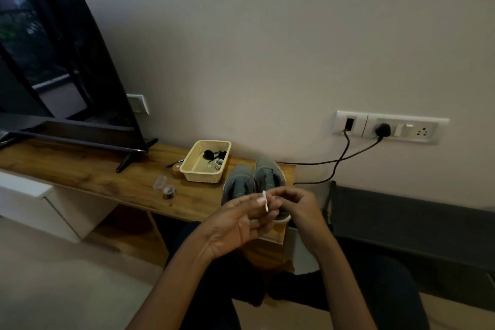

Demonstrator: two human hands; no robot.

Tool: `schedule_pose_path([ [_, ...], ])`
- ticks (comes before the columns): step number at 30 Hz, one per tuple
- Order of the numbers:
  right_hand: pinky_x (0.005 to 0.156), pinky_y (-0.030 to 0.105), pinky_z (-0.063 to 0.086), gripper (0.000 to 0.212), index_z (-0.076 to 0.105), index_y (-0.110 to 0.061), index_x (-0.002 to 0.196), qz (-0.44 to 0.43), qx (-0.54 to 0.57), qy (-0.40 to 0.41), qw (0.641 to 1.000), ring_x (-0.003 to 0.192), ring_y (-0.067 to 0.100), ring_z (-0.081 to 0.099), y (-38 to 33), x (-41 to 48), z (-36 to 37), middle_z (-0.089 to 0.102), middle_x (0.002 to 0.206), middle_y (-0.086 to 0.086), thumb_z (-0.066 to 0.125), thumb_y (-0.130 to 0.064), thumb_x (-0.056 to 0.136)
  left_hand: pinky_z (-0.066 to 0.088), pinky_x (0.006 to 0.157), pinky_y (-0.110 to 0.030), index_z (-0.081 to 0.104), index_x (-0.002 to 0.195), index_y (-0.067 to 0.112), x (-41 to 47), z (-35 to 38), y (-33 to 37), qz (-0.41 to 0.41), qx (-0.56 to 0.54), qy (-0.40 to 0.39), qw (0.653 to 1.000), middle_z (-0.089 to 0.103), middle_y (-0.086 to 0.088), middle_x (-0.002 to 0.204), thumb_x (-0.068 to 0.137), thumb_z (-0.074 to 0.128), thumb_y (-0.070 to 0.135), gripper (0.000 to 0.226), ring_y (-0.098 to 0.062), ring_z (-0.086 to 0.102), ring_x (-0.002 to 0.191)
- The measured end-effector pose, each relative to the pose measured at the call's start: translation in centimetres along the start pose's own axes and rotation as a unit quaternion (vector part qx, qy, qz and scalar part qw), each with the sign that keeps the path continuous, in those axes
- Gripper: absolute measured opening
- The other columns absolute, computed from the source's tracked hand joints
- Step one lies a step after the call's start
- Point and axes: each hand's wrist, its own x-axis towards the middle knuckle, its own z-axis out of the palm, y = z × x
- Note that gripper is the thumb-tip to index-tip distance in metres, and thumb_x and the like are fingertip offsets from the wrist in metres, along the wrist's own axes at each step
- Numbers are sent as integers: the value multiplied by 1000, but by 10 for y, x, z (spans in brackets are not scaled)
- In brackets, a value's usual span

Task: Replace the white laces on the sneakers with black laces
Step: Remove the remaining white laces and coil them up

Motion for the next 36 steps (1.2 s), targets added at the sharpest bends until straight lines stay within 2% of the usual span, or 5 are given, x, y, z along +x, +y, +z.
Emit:
schedule_pose_path([
  [10, 62, 11, 46, 15, 68, -19, 80, 10, -130, -72, 989, 68, -4, 63, 31, -4, 0, 67, 68, -12, 66, -5, 84, 57, 70, -29, 60, 109, 7, 36, -14, -5, 150, 197, 303, 920, 75, -3, 95, 89, 62, 18, 23, -13, 70, 93],
  [16, 69, 9, 42, 19, 66, -26, 82, -136, -213, 5, 968, 81, 1, 58, 36, 5, -2, 60, 82, -11, 67, -7, 85, 37, 41, -13, 67, 92, 16, 25, -13, -3, 34, 446, 180, 876, 71, -4, 80, 91, 59, 11, 9, 2, 59, 50],
  [21, 66, 11, 43, 25, 71, -24, 81, -123, -96, 28, 987, 71, 0, 59, 42, 5, -4, 62, 75, -7, 66, 1, 83, 29, 41, -10, 66, 105, 7, 15, -18, 9, -77, 363, 52, 927, 74, -7, 96, 92, 53, 13, 19, -12, 71, 83],
  [29, 67, 17, 48, 21, 71, -23, 88, 19, -114, -84, 990, 65, 2, 62, 58, 3, -1, 69, 68, -11, 57, -8, 92, 34, 35, -8, 60, 107, 0, 29, -24, 2, 42, 44, 199, 978, 71, -15, 105, 94, 45, 4, 21, -18, 72, 87],
  [36, 69, 13, 47, 17, 71, -13, 103, -46, -255, -113, 959, 74, -1, 59, 37, 4, 3, 69, 88, -5, 60, -13, 90, 37, 38, -12, 66, 105, 6, 31, -23, -13, 58, 325, 258, 908, 74, -4, 86, 95, 52, 10, 17, -2, 67, 62],
])
